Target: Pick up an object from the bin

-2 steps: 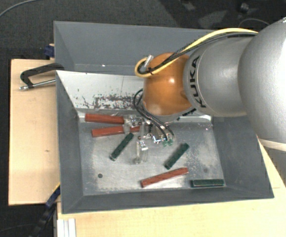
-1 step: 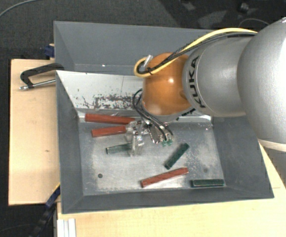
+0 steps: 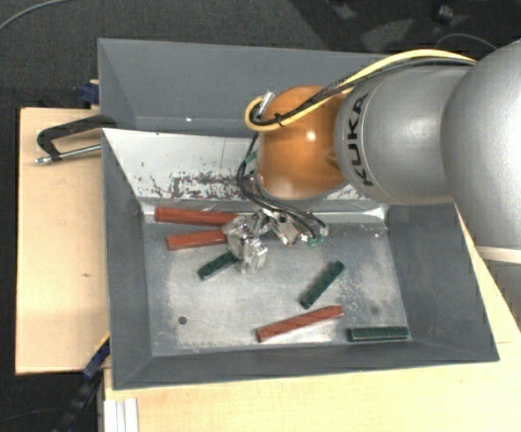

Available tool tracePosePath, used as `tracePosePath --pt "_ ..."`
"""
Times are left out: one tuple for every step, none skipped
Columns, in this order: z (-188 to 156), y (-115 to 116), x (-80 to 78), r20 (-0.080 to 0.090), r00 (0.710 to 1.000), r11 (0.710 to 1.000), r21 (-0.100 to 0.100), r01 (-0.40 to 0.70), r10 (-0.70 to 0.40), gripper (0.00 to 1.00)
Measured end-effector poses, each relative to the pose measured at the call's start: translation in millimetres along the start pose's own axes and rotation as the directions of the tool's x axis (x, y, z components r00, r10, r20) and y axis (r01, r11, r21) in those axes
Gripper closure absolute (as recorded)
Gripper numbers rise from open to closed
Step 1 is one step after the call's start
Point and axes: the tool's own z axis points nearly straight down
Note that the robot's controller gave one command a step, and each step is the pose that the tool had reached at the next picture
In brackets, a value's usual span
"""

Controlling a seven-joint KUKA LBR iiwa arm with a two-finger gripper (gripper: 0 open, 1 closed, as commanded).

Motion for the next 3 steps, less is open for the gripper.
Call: tracePosePath --pt "-198.0 33.2 -7.7 0.008 1.000 1.000 0.004 0.021 -0.021 1.00" --pt "-94.5 73.6 5.9 -0.012 0.985 0.985 -0.005 0.174 -0.174 1.00" --pt "-152.5 82.3 19.3 0.001 0.988 0.988 0.001 0.156 -0.156 1.00"
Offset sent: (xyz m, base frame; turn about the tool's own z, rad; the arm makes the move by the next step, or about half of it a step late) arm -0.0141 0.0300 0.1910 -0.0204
